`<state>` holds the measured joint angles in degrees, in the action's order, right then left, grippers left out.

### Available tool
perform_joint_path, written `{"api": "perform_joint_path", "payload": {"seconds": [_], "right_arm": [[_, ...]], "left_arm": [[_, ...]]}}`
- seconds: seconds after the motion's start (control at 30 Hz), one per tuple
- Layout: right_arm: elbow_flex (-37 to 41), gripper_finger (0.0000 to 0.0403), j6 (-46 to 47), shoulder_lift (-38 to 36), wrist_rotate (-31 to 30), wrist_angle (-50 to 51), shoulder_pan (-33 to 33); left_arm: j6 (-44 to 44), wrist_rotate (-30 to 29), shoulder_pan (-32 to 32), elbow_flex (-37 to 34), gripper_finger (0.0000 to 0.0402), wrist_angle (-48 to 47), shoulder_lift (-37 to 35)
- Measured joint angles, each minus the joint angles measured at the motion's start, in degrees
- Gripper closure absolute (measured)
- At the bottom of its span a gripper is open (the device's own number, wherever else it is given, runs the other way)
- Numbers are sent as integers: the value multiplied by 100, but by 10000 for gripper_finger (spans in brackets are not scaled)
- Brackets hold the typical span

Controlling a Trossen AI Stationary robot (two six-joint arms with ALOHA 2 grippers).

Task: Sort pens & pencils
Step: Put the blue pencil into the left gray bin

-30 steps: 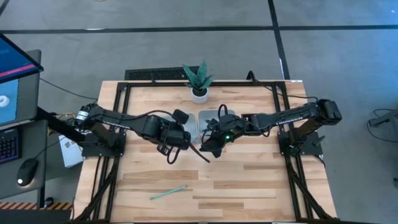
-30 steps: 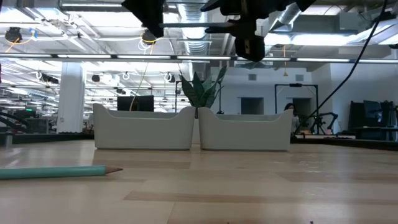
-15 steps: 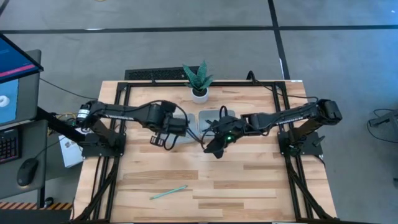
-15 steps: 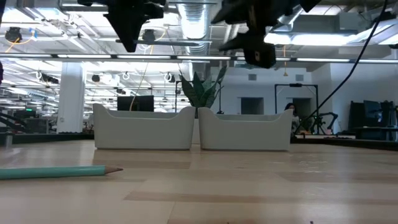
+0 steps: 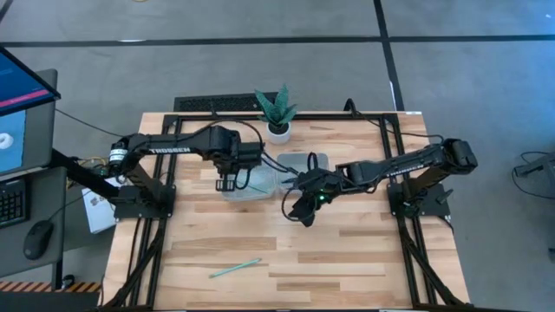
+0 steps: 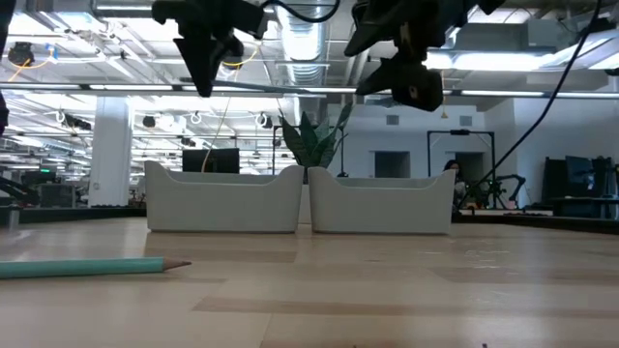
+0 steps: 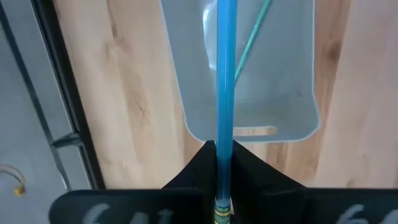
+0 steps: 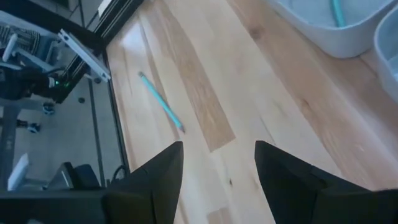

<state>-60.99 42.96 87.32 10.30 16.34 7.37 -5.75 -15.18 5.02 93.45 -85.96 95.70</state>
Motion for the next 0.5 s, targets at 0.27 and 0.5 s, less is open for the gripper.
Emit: {"api": "perform_joint_path", "payload": {"seconds": [0.27, 0.5], "right_arm": [[0, 182, 7, -1, -504, 619, 222], [0, 182, 57, -1, -1074, 971, 401]], "left_arm": [[-825, 422, 277, 0, 385, 60, 0], [-1151, 725, 444, -8, 394, 251, 0]]}}
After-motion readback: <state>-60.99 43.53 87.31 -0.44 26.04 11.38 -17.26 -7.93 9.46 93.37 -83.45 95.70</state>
